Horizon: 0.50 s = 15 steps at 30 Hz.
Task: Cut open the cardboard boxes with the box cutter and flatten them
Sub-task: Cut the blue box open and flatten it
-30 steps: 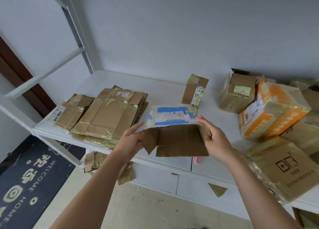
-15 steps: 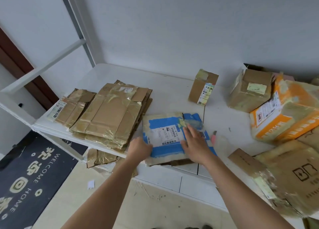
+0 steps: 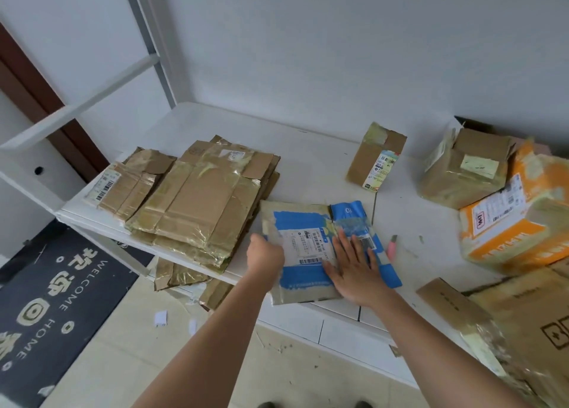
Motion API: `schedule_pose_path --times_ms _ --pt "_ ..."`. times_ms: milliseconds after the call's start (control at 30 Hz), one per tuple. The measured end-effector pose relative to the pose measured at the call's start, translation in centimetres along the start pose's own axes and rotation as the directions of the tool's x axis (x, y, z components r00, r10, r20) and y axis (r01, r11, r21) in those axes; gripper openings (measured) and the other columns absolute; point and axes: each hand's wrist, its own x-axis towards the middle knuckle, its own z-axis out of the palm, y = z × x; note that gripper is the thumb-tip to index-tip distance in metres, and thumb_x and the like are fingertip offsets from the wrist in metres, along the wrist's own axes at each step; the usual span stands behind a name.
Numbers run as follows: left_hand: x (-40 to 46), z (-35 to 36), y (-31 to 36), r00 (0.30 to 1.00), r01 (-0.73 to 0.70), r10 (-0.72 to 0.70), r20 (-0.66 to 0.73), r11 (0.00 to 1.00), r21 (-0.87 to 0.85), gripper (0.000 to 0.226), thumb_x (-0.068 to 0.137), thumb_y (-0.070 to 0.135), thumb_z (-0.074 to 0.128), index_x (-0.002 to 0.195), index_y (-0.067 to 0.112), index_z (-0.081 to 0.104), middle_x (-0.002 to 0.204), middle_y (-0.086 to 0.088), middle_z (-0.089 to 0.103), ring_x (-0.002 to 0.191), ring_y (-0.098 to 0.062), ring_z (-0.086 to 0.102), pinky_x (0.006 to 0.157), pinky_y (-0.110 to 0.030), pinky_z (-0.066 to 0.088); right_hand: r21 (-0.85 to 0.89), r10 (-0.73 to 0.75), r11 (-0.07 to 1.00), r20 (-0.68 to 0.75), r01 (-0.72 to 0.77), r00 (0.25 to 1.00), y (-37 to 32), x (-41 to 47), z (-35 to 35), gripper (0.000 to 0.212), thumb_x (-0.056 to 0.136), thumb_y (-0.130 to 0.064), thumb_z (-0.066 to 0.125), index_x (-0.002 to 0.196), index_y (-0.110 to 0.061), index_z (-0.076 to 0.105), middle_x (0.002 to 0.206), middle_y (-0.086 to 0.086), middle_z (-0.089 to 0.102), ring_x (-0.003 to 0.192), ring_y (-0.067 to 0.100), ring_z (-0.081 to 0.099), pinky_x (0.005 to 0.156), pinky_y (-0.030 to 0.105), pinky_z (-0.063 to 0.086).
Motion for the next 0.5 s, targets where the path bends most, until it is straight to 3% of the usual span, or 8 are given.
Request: schedule_pose_path --times_ms 67,133,200,267,333,467,500 --pt "-0.7 -0.4 0.7 0.999 -0.033 0.037 0.033 0.992 -0.121 0.013 0.096 0.012 0.055 0.105 0.015 0.046 0.106 -0.009 0.06 0.086 -0.02 0.065 0.058 -0.033 0.057 0.046 0.002 0.999 -0.109 0.003 0.994 0.2 -1.1 -1.0 0.079 0.086 -0.072 -0.004 0.151 -0.031 -0.025 0.158 -0.014 -0.032 0.145 0.013 -0.03 0.121 0.051 -0.011" --pt "-1.5 -0.9 1.7 0.994 -0.099 0.108 0.027 0.968 -0.229 0.01 0.096 0.016 0.058 0.097 0.017 0.049 0.096 -0.004 0.061 0.077 -0.013 0.064 0.045 -0.021 0.051 0.039 0.01 0.999 -0.294 0.001 0.956 -0.2 -2.3 -2.3 0.077 0.089 -0.071 -0.009 0.155 -0.032 -0.013 0.161 -0.013 -0.024 0.148 0.017 -0.025 0.119 0.053 -0.01" --pt "-2.3 -1.7 2.8 0.987 -0.156 0.157 -0.022 0.936 -0.315 0.013 0.096 0.015 0.059 0.089 0.019 0.049 0.09 -0.002 0.061 0.071 -0.011 0.061 0.042 -0.017 0.046 0.034 0.015 0.999 -0.515 0.003 0.857 -1.7 -3.3 -4.0 0.074 0.093 -0.063 -0.006 0.158 -0.029 0.004 0.165 -0.006 -0.011 0.151 0.022 -0.018 0.118 0.054 -0.008" --pt "-2.7 -3.0 3.9 0.988 -0.153 0.136 -0.07 0.899 -0.411 0.015 0.096 0.012 0.058 0.086 0.019 0.048 0.093 -0.006 0.062 0.073 -0.016 0.06 0.055 -0.03 0.055 0.093 0.017 0.994 -0.671 0.06 0.742 -4.3 -3.9 -6.0 0.069 0.097 -0.055 0.007 0.157 -0.024 0.019 0.166 0.001 0.003 0.152 0.025 -0.009 0.118 0.055 -0.003" --pt "-2.7 -5.0 4.6 0.992 -0.109 0.057 -0.114 0.842 -0.528 0.013 0.097 0.011 0.057 0.088 0.018 0.049 0.096 -0.01 0.062 0.075 -0.022 0.059 0.065 -0.04 0.055 0.115 -0.015 0.983 -0.73 0.145 0.683 -7.4 -3.5 -7.7 0.061 0.101 -0.047 0.02 0.156 -0.023 0.026 0.166 0.003 0.009 0.153 0.027 -0.004 0.117 0.056 0.0" --pt "-1.6 -9.9 3.7 0.976 -0.039 -0.123 -0.18 0.715 -0.698 0.007 0.098 0.015 0.056 0.103 0.012 0.051 0.092 -0.01 0.062 0.075 -0.025 0.061 0.068 -0.045 0.057 0.078 -0.188 0.936 -0.715 0.344 0.673 -13.7 -0.5 -8.9 0.052 0.104 -0.036 0.035 0.155 -0.029 0.027 0.166 0.003 0.008 0.152 0.029 -0.005 0.118 0.053 0.001" --pt "-1.1 -11.1 3.2 0.966 -0.053 -0.143 -0.214 0.701 -0.711 0.01 0.098 0.012 0.055 0.106 0.009 0.05 0.093 -0.011 0.061 0.073 -0.023 0.059 0.064 -0.04 0.055 0.068 -0.236 0.918 -0.698 0.391 0.676 -15.2 0.5 -8.9 0.053 0.104 -0.033 0.039 0.155 -0.028 0.028 0.166 0.005 0.009 0.152 0.032 -0.003 0.12 0.053 0.003"
